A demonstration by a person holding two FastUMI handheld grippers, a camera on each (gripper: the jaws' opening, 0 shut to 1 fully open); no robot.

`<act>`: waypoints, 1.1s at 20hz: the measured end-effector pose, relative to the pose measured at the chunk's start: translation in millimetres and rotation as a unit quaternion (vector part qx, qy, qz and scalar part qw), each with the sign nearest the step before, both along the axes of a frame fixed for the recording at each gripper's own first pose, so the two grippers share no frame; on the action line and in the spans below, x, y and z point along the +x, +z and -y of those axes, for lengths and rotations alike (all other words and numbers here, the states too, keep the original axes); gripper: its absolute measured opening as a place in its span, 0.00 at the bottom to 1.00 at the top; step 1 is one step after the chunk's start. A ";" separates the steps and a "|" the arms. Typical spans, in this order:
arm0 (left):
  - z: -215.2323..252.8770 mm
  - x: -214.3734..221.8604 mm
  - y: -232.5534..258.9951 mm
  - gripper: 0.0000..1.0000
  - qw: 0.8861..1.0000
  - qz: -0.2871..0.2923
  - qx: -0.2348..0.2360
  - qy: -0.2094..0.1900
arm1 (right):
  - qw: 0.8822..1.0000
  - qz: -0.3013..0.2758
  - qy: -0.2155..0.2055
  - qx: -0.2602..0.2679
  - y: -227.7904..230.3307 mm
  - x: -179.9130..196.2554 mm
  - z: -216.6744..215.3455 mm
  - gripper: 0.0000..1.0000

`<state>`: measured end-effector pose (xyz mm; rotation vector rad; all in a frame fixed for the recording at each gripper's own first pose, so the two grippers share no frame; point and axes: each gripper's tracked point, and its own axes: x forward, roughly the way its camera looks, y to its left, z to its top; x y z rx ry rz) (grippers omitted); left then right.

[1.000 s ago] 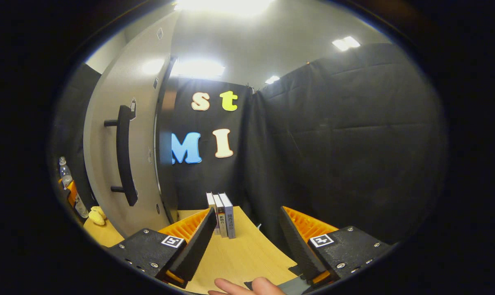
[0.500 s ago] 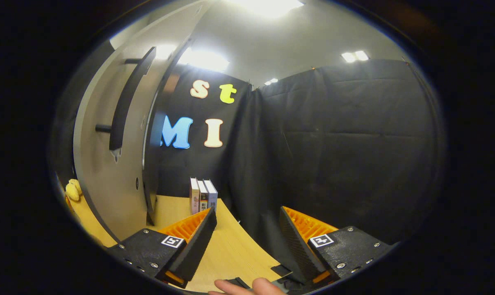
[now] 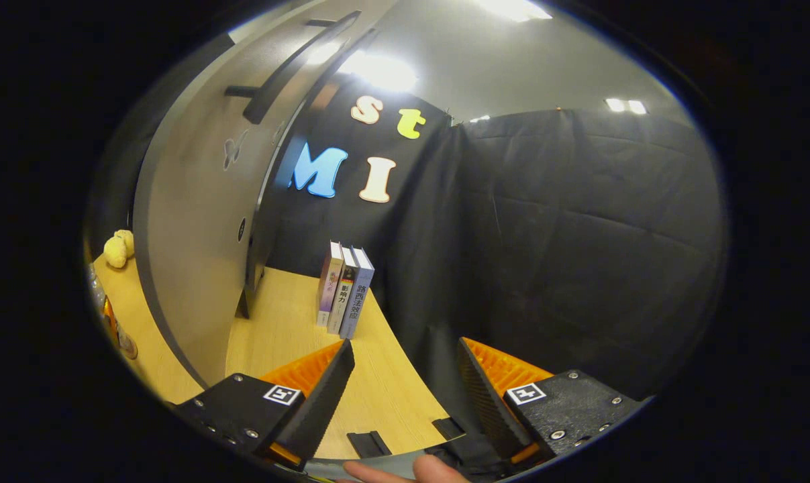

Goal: Open the cabinet door with the right hand, grasp the bottle in the cabinet with the left hand and place it on the coaster, then close the cabinet door with the right hand.

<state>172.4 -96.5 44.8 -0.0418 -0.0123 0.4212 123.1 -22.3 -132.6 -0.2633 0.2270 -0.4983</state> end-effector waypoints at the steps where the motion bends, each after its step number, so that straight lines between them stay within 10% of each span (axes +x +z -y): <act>1: 0.2 0.8 2.4 0.75 1.000 0.001 0.012 -0.003 | 1.000 0.000 0.002 0.005 -3.0 1.5 -2.8 0.96; 8: -4.9 -0.7 -3.0 0.92 1.000 0.007 0.026 -0.002 | 1.000 -0.015 0.011 0.017 -13.0 4.8 -13.1 0.96; 22: -5.3 6.4 116.0 0.89 0.997 0.057 0.053 -0.021 | 0.997 0.010 0.013 0.071 4.2 -5.0 -4.5 0.96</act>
